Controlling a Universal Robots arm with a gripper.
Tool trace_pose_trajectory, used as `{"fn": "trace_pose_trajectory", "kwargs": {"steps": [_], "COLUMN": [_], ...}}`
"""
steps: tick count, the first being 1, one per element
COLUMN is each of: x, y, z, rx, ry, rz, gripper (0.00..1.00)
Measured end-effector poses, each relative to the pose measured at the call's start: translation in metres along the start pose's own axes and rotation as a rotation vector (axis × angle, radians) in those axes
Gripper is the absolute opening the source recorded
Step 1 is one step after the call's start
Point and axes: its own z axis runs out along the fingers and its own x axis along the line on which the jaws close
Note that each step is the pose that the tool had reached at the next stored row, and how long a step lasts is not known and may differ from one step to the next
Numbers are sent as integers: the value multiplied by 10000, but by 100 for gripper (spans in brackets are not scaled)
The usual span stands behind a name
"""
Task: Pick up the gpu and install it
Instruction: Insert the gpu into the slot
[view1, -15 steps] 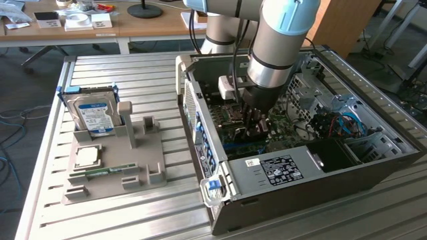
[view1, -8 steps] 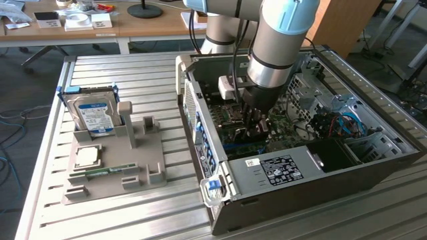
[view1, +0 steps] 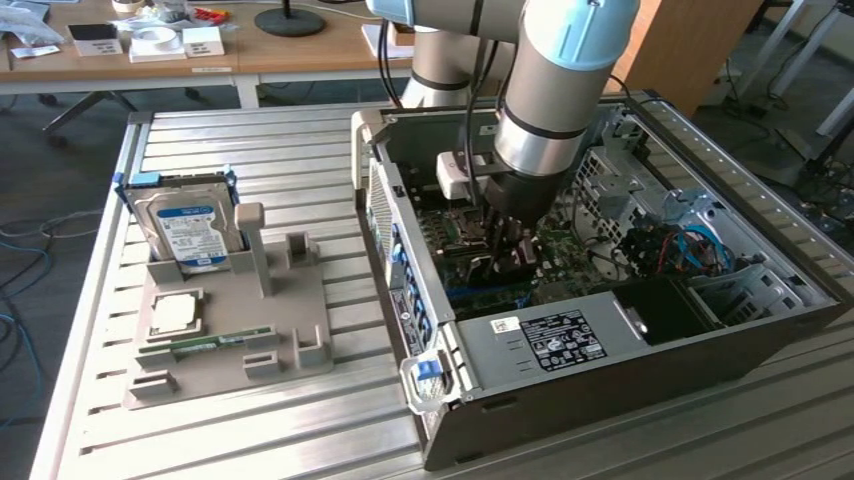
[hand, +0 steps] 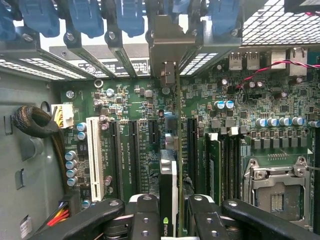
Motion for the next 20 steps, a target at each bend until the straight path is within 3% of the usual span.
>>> {"fn": "trace_pose_trajectory", "kwargs": {"steps": [20], "x": [2], "y": [0], "z": [26], "rx": [-2], "ry": [6], "rz": [-1], "gripper": [27]}}
